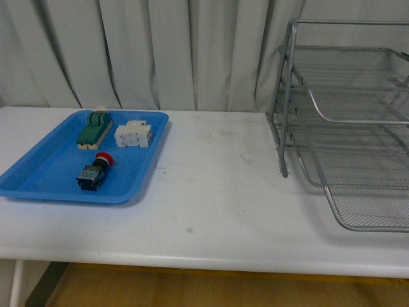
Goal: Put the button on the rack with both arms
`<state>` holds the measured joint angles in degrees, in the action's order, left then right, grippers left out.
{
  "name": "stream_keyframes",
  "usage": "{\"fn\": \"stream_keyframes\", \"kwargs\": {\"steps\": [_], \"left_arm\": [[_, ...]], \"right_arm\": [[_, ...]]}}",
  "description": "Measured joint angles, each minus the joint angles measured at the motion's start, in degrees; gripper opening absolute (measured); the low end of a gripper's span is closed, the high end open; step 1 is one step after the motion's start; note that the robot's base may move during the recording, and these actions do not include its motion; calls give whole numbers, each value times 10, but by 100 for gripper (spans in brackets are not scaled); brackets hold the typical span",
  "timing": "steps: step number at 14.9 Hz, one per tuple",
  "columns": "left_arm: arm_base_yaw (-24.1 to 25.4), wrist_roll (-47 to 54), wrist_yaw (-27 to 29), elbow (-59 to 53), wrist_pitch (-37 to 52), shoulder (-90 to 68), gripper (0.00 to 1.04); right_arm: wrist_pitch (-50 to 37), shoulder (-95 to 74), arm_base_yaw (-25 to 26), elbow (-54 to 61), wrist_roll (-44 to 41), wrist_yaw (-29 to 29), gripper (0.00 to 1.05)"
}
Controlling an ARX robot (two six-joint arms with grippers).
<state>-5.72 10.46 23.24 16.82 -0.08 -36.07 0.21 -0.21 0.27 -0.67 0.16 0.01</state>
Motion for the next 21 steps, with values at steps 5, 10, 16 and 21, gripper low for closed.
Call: {"fn": "stream_keyframes", "kwargs": {"steps": [5, 10, 16, 21], "left_arm": [[71, -13, -144, 162, 34, -360, 98], [105, -16, -237, 371, 20, -644, 98], [106, -26, -287, 577, -61, -829, 98], [88, -23, -302, 697, -122, -933, 98]], "right_arm": [[1, 0, 0, 0, 0, 0, 98], [0, 0, 0, 0, 0, 0, 98], [0, 0, 0, 0, 0, 0, 98], [0, 0, 0, 0, 0, 0, 98]]}}
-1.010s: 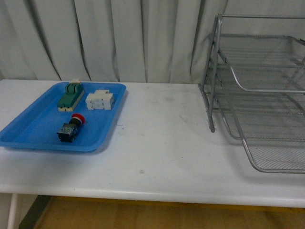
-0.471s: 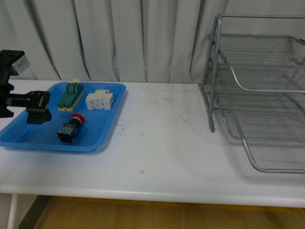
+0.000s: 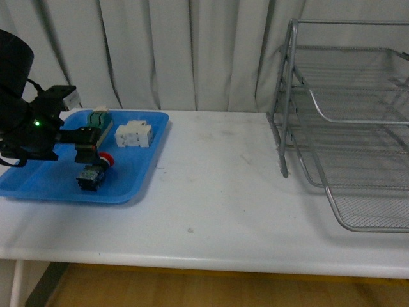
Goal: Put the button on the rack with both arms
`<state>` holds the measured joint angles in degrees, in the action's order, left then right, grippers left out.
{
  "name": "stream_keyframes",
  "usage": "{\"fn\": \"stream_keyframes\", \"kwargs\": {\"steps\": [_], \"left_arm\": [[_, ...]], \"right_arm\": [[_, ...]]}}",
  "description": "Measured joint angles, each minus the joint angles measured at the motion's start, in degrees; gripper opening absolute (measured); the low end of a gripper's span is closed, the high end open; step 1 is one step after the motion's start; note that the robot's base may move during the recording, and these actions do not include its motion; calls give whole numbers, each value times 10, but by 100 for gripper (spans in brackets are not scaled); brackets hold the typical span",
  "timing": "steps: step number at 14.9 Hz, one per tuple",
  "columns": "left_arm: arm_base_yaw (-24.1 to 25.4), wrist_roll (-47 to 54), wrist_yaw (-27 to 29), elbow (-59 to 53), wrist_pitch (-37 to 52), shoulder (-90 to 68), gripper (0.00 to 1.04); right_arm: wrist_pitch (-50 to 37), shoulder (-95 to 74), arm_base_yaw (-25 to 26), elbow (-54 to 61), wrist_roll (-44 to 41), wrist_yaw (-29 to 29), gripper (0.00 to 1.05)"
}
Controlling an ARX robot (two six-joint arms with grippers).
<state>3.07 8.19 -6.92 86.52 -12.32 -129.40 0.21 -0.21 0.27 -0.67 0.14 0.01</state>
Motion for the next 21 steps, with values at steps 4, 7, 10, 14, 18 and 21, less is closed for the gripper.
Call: {"fn": "stream_keyframes", "kwargs": {"steps": [4, 7, 10, 14, 18, 21], "left_arm": [[-9, 2, -13, 57, -24, -50, 98], [-11, 13, 14, 81, -25, -92, 78], [-14, 13, 16, 63, -1, -87, 39], [-14, 10, -17, -127, 86, 86, 37], [9, -9, -8, -370, 71, 460, 37], [40, -19, 68, -496, -57, 721, 37]], "right_arm": [[0, 0, 0, 0, 0, 0, 98], [0, 0, 0, 0, 0, 0, 98], [0, 0, 0, 0, 0, 0, 98], [0, 0, 0, 0, 0, 0, 98], [0, 0, 0, 0, 0, 0, 98], [0, 0, 0, 0, 0, 0, 98]]}}
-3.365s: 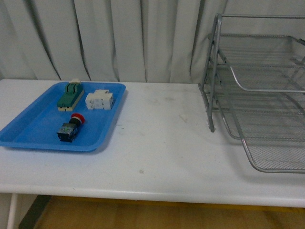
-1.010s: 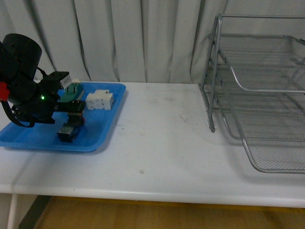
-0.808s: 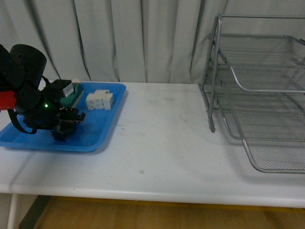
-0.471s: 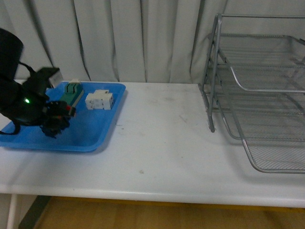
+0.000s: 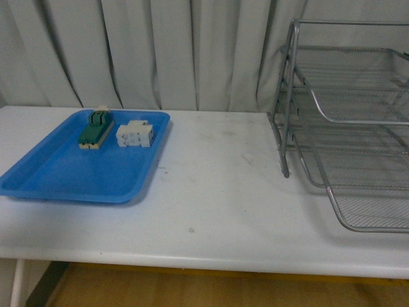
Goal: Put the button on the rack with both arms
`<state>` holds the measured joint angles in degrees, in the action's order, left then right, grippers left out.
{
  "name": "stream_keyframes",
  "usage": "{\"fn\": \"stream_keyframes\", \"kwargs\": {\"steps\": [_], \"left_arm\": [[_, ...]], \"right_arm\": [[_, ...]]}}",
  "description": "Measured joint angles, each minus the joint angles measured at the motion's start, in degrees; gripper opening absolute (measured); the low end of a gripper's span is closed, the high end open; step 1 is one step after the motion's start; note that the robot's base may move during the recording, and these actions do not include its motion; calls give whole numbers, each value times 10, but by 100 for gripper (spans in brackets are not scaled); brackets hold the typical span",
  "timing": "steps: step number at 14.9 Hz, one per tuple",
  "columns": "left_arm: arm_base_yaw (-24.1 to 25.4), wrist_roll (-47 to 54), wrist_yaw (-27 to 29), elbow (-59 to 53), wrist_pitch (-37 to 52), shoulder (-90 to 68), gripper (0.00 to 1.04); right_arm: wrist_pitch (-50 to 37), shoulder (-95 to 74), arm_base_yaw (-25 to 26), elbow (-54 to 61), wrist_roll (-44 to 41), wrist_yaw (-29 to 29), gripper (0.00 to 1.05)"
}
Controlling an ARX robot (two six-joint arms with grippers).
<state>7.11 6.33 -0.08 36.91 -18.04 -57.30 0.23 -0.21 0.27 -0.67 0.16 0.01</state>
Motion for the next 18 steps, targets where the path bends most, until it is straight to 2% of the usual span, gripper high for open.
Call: {"fn": "stream_keyframes", "kwargs": {"steps": [2, 18], "left_arm": [[-1, -1, 1, 14, 16, 50, 37], [-2, -1, 1, 5, 9, 38, 37]], "right_arm": [[0, 0, 0, 0, 0, 0, 98], [-1, 0, 0, 0, 0, 0, 98]]}}
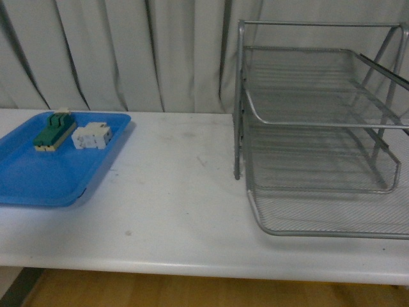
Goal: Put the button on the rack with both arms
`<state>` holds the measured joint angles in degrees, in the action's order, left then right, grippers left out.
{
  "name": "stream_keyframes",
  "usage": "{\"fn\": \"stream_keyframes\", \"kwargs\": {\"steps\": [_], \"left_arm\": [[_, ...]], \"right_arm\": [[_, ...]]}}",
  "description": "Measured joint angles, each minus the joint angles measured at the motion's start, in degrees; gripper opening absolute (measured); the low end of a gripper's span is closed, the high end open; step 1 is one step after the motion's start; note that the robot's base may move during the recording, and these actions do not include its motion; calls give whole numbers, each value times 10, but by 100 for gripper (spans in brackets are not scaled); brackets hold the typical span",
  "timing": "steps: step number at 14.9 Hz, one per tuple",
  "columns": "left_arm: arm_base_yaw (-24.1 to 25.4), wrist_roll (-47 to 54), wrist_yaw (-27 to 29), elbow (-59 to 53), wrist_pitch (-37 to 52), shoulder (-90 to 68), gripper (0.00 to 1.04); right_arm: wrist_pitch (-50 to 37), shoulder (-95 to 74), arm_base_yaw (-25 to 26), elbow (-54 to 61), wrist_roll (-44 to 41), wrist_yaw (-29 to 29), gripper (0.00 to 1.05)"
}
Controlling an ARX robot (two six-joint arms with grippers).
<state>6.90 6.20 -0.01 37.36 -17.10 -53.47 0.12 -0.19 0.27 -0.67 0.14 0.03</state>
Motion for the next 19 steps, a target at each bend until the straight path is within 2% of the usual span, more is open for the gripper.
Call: {"fn": "stream_keyframes", "kwargs": {"steps": [9, 10, 13, 15, 18, 19], "left_arm": [[0, 0, 0, 0, 0, -1, 37], [-13, 26, -32, 8, -31, -2, 37], [-110, 83, -86, 45, -12, -53, 37], [-211, 150, -114, 92, 22, -151, 37], [-284, 162, -129, 154, 50, -283, 37], [-301, 169, -110, 170, 68, -322, 37]], "right_arm": [[0, 0, 0, 0, 0, 0, 98], [2, 0, 0, 0, 0, -2, 98], [1, 0, 0, 0, 0, -2, 98], [1, 0, 0, 0, 0, -2, 98], [1, 0, 0, 0, 0, -2, 98], [1, 0, 0, 0, 0, -2, 98]]}}
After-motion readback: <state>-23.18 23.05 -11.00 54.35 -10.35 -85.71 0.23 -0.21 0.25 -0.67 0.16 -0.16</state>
